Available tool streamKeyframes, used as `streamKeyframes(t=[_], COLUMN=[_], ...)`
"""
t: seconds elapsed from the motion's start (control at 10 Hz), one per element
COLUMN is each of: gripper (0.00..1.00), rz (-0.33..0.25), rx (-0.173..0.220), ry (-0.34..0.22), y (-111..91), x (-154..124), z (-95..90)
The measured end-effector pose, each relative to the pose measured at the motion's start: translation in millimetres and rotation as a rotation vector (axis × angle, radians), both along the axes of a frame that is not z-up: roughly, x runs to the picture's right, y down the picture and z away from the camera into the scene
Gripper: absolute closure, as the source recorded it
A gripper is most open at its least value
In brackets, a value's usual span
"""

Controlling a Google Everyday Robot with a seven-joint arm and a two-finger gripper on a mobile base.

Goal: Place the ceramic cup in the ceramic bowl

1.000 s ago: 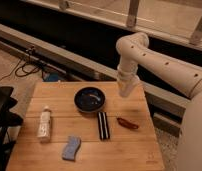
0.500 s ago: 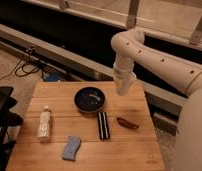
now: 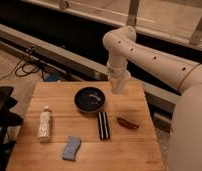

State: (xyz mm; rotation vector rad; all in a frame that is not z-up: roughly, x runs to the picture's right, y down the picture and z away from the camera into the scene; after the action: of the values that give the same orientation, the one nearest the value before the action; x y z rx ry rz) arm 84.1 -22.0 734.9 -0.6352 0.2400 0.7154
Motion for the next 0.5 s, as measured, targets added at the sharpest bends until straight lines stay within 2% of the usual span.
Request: streamKeyframes(t=[0.1,0.3,0.4,0.5], gripper=[0.98,0.98,0.98,0.98], rz=[-0.002,-0.002,0.004,0.023], rx=[0.019,0.101,0.128,0.172], ry=[-0.003,-0.041,-0.063,-0.103], y=[-1.9,-10.6,-12.8,-18.3], x=[0.0,-6.7,-15.9,-38.9], z=[-0.5,-1.4,0.2,4.4])
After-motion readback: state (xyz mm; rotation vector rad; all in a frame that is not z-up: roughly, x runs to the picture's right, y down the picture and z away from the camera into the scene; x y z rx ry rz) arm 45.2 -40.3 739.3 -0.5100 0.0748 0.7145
